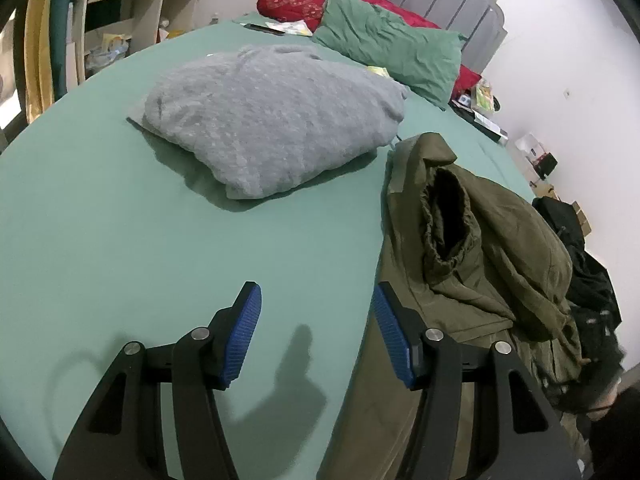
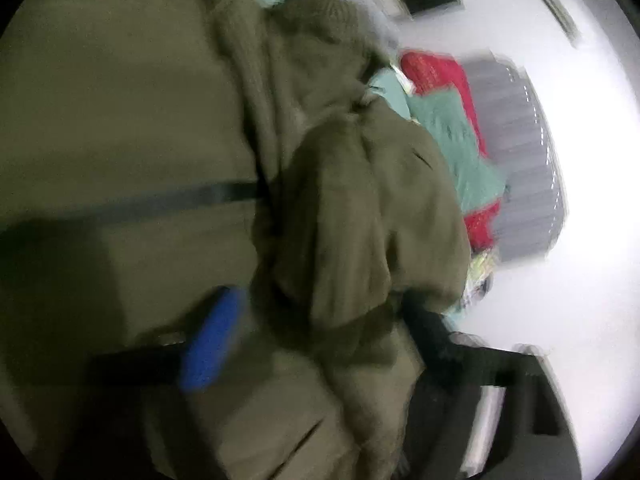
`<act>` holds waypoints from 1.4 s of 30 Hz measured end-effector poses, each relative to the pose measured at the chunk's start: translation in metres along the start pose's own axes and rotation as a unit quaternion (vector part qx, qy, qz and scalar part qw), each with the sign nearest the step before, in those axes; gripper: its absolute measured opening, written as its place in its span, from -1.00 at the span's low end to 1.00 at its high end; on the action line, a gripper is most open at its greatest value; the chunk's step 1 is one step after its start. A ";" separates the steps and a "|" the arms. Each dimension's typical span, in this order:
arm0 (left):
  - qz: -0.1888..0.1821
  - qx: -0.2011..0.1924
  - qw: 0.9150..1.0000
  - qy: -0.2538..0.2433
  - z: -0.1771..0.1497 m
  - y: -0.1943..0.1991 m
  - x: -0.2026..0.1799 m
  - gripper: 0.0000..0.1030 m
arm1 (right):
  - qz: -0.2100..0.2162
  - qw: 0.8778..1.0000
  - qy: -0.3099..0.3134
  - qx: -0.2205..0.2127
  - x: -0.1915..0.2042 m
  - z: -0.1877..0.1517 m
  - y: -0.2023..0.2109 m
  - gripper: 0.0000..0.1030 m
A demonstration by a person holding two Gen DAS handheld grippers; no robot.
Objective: Fold large clothes
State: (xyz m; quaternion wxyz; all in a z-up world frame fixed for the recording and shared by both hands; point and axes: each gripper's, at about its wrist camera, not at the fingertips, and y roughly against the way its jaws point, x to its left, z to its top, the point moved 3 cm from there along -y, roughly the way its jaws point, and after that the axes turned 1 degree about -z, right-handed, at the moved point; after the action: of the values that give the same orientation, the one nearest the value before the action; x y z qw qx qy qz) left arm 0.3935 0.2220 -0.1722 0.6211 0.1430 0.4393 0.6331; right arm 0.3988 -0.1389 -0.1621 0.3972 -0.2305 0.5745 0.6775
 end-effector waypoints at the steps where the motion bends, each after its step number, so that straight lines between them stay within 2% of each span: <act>1: -0.002 -0.001 1.000 0.003 0.001 0.001 0.001 0.19 | 0.009 0.999 -0.043 -0.010 -0.014 0.002 0.009 0.93; 3: -0.003 -0.002 1.000 0.007 0.002 0.001 0.002 0.19 | 0.008 0.994 -0.103 -0.030 -0.040 0.012 0.026 0.93; 6: -0.003 0.002 1.000 0.006 0.000 -0.003 0.001 0.19 | 0.023 0.981 -0.189 -0.044 -0.092 0.036 0.008 0.93; 8: -0.003 0.009 1.000 0.001 -0.002 -0.006 -0.002 0.19 | 0.098 0.973 -0.209 -0.019 -0.110 0.057 -0.032 0.93; 10: -0.005 0.015 1.000 -0.002 -0.004 -0.009 -0.005 0.19 | 0.132 0.974 -0.182 0.028 -0.102 0.061 -0.079 0.93; 11: -0.009 0.018 1.000 -0.003 -0.004 -0.010 -0.007 0.19 | 0.155 0.971 -0.178 0.037 -0.098 0.061 -0.093 0.93; 13: -0.018 0.024 1.000 0.000 -0.004 -0.012 -0.009 0.19 | 0.213 0.960 -0.176 0.045 -0.070 0.060 -0.113 0.73; 15: -0.028 0.033 0.999 0.005 -0.005 -0.015 -0.011 0.19 | 0.226 0.961 -0.145 0.064 -0.031 0.064 -0.118 0.69; 17: -0.038 0.037 0.999 0.007 -0.005 -0.015 -0.014 0.19 | 0.213 0.959 -0.180 0.046 -0.026 0.062 -0.104 0.69; 19: -0.039 0.036 0.999 0.001 -0.007 -0.013 -0.016 0.19 | 0.203 0.952 -0.224 0.040 -0.034 0.053 -0.089 0.69; 21: -0.038 0.036 0.999 -0.005 -0.010 -0.011 -0.019 0.19 | 0.165 0.948 -0.272 -0.012 -0.050 0.050 -0.060 0.71; 22: -0.038 0.036 0.999 -0.008 -0.012 -0.009 -0.020 0.19 | 0.143 0.941 -0.305 -0.046 -0.058 0.047 -0.044 0.83; 23: -0.038 0.036 0.999 -0.010 -0.014 -0.008 -0.020 0.19 | 0.146 0.933 -0.323 -0.057 -0.065 0.046 -0.038 0.90; 24: -0.038 0.037 0.998 -0.014 -0.016 -0.007 -0.022 0.19 | 0.177 0.924 -0.334 -0.053 -0.060 0.045 -0.041 0.94; 25: -0.037 0.038 0.998 -0.017 -0.018 -0.006 -0.023 0.19 | 0.245 0.911 -0.333 -0.015 -0.043 0.043 -0.057 0.94; 26: -0.036 0.038 0.998 -0.024 -0.020 -0.005 -0.026 0.19 | 0.277 0.905 -0.322 0.027 -0.027 0.040 -0.066 0.94; 27: -0.033 0.037 0.998 -0.033 -0.022 -0.003 -0.028 0.19 | 0.266 0.913 -0.305 0.049 -0.014 0.035 -0.064 0.94; 28: -0.030 0.034 0.998 -0.040 -0.024 0.000 -0.030 0.19 | 0.248 0.924 -0.289 0.038 -0.009 0.034 -0.055 0.94; 29: -0.028 0.030 0.998 -0.045 -0.027 0.004 -0.031 0.19 | 0.246 0.925 -0.290 0.025 -0.009 0.032 -0.043 0.94; 32: -0.025 0.018 0.998 -0.046 -0.038 0.020 -0.031 0.19 | 0.246 0.908 -0.339 0.012 -0.016 0.018 -0.009 0.94; 35: -0.021 0.008 0.999 -0.022 -0.062 0.042 -0.025 0.19 | 0.234 0.906 -0.352 0.004 -0.013 -0.002 0.025 0.94; 37: 0.003 0.005 1.000 -0.002 -0.086 0.056 -0.016 0.19 | 0.229 0.902 -0.365 0.010 -0.013 -0.026 0.047 0.94; 38: 0.010 0.005 1.000 0.004 -0.097 0.062 -0.013 0.19 | 0.223 0.902 -0.370 0.013 -0.027 -0.033 0.035 0.94; 39: 0.018 0.007 1.000 0.009 -0.113 0.069 -0.009 0.19 | 0.216 0.900 -0.377 0.018 -0.031 -0.046 0.041 0.94; 42: 0.031 0.016 0.999 0.019 -0.146 0.084 -0.002 0.19 | 0.198 0.888 -0.414 0.037 -0.040 -0.090 0.049 0.94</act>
State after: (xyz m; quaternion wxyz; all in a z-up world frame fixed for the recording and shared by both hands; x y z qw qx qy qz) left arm 0.2320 0.1785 -0.1932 0.5901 0.1543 0.4564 0.6478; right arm 0.3691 -0.2372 -0.1231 0.4649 0.2038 0.4166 0.7542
